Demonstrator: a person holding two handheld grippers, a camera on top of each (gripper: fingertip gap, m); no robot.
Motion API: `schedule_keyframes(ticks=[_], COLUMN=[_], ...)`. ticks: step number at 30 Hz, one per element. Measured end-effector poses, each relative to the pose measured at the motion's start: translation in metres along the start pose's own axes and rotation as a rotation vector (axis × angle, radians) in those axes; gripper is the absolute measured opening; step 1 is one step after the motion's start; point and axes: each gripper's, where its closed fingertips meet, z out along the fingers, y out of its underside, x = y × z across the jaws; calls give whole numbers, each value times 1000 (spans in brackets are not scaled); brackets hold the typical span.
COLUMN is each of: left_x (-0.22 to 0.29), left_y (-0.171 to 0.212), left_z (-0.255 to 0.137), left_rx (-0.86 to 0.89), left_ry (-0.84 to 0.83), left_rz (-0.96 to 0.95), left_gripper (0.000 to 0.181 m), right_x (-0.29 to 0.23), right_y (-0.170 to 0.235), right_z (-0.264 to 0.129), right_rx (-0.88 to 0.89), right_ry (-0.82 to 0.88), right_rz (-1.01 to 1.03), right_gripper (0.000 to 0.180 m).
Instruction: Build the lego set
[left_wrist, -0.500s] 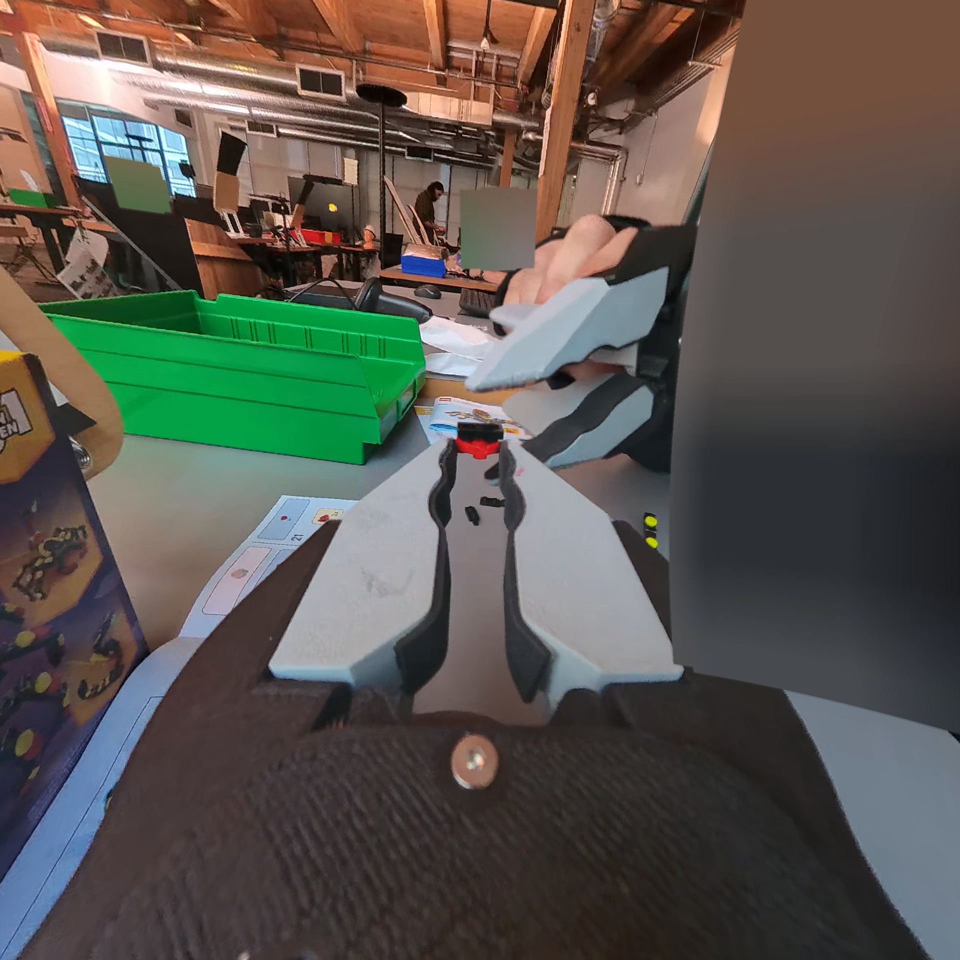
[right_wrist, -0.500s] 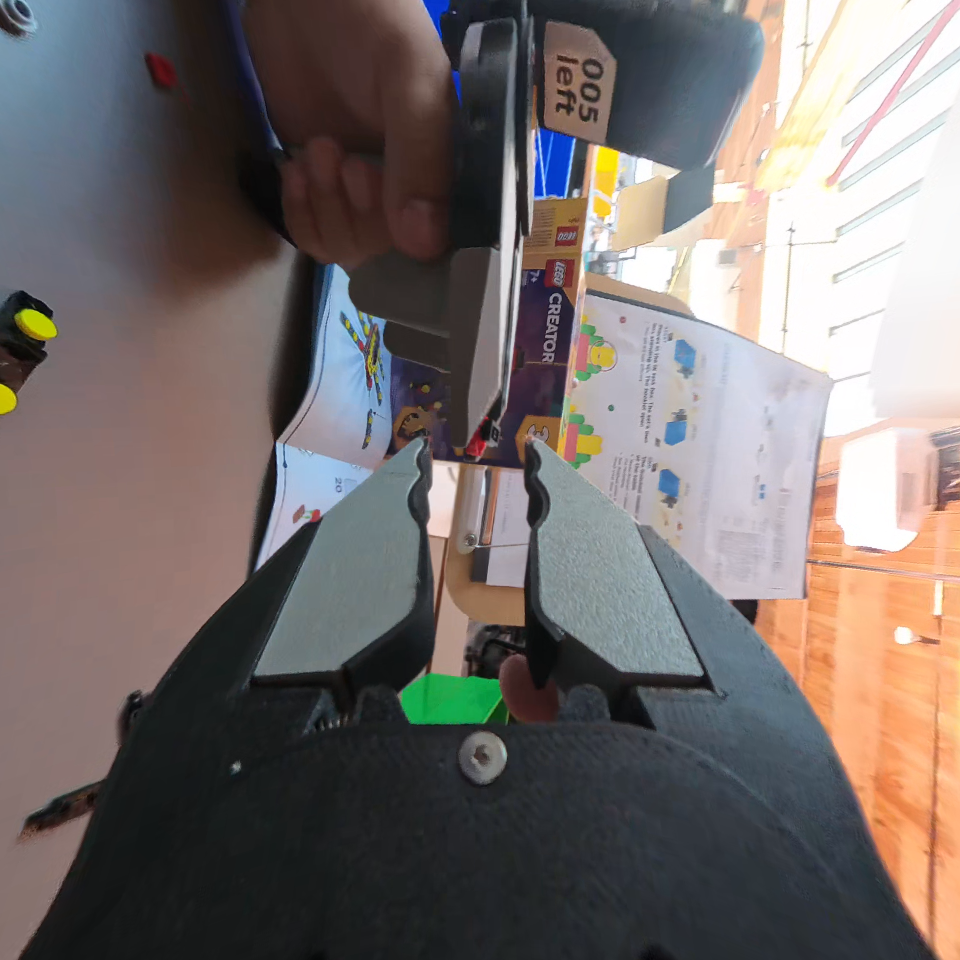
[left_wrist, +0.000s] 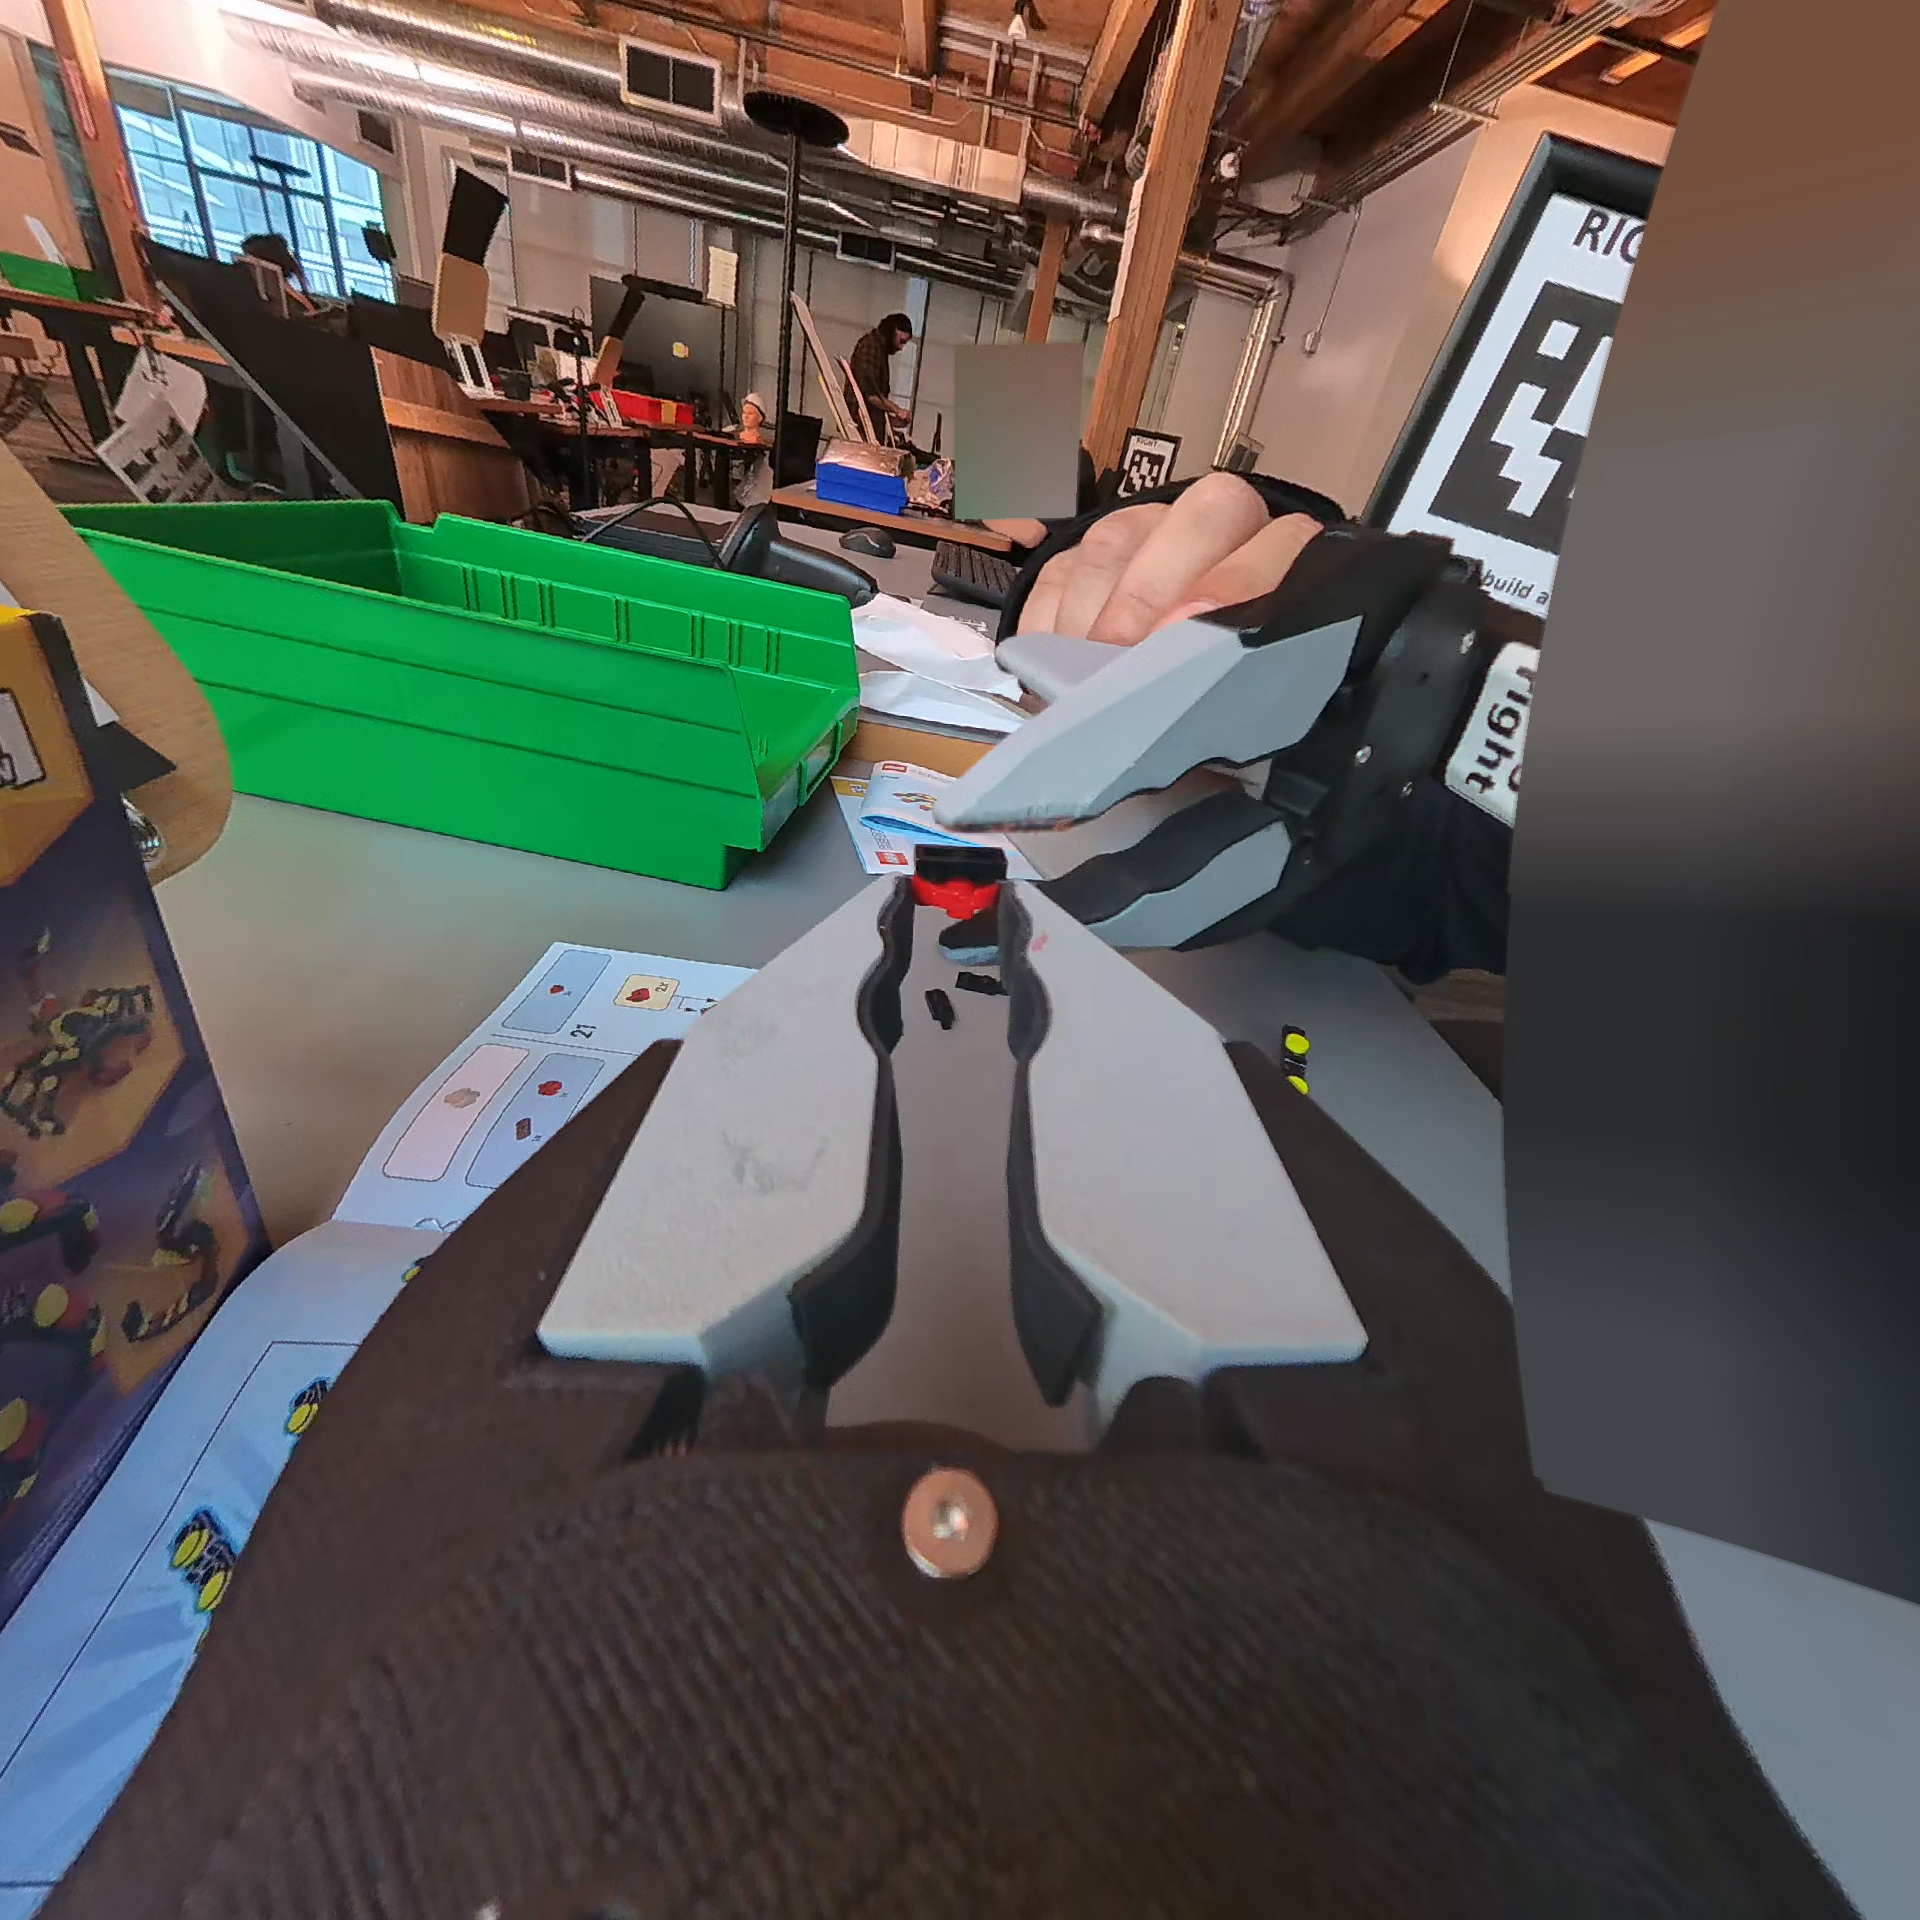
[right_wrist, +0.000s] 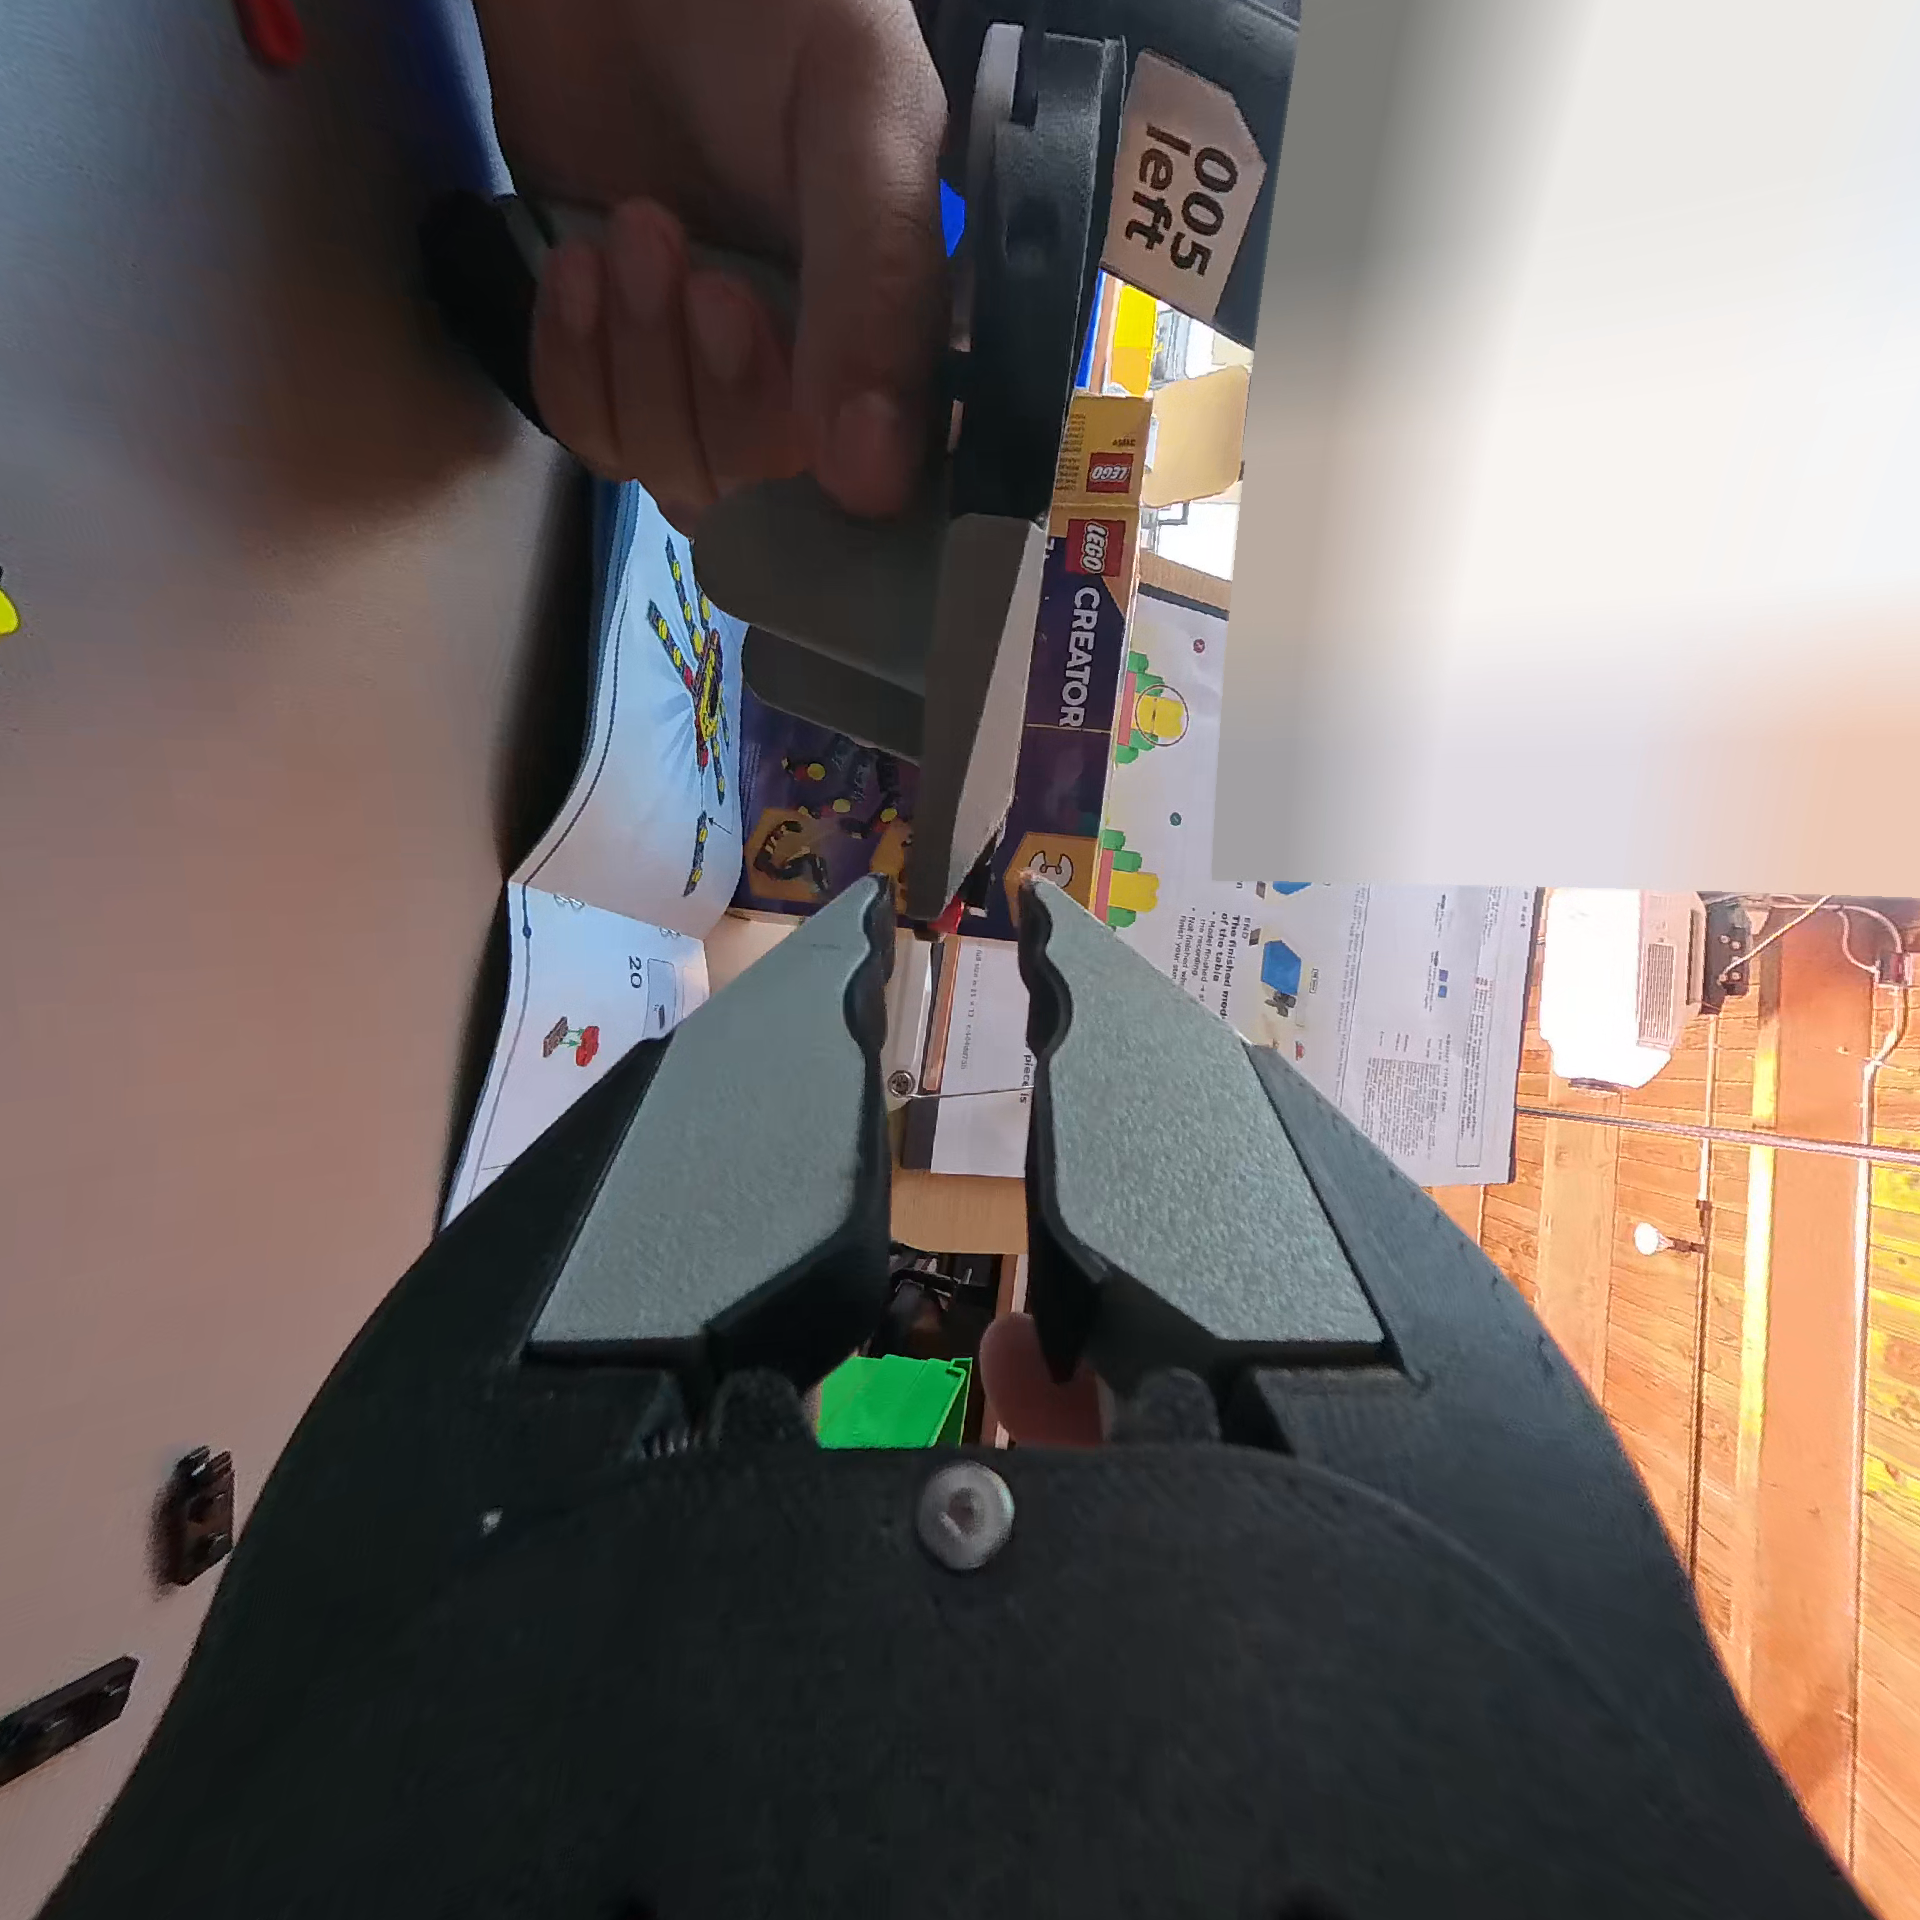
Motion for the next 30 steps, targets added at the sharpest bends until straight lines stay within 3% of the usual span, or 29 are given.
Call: schedule_keyframes(ticks=[30], left_x=[5], left_y=[-6], left_z=[1], left_rx=[30], left_ry=[8], left_rz=[-81], left_gripper=[13], right_x=[7], right_y=[-1], right_z=[1], right_rx=[56], right_ry=[50], right_rz=[94], right_gripper=[10])
